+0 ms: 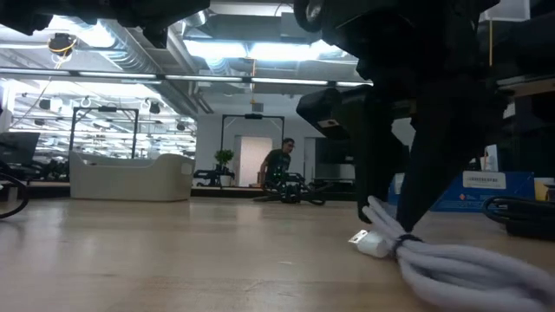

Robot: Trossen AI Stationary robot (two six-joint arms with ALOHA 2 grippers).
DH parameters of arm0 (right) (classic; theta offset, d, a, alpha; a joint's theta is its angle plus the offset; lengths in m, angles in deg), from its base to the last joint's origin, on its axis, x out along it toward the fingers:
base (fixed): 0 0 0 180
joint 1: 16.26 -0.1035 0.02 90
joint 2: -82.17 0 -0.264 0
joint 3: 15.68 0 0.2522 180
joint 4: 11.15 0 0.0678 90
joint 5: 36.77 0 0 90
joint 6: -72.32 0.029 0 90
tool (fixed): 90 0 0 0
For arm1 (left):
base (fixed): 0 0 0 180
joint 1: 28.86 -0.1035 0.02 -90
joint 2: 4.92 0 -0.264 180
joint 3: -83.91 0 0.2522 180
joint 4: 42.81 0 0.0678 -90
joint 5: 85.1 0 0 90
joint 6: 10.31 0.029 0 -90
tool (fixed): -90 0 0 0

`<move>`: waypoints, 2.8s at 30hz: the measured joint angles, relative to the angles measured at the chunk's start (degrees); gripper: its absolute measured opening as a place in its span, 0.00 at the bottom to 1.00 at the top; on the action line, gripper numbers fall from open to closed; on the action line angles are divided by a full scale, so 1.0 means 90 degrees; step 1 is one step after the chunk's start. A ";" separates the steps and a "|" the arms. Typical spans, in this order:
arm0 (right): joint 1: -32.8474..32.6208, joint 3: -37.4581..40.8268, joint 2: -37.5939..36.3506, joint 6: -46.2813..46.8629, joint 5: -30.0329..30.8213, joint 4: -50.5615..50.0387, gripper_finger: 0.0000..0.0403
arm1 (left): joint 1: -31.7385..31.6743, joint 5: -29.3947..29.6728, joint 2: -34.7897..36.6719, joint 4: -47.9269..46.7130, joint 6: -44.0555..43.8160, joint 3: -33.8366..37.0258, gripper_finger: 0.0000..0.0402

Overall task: Pick and place USB-C Cables
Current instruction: Put the gray charger cable into the gray bin

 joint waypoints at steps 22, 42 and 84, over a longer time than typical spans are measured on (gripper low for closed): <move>-0.0129 0.0005 -0.0108 0.1872 0.1081 -0.0081 0.02 | 0.0001 0.0001 0.0000 0.0001 0.0001 0.0000 0.06; 0.0685 0.0004 -0.2832 0.2510 0.3510 -0.1346 0.02 | 0.0000 -0.0001 0.0000 -0.0016 0.0001 0.0000 0.06; 0.4567 -0.4857 0.1717 0.0820 -0.0276 0.0490 0.01 | 0.0078 -0.0021 0.0005 -0.0727 -0.0231 -0.0002 0.06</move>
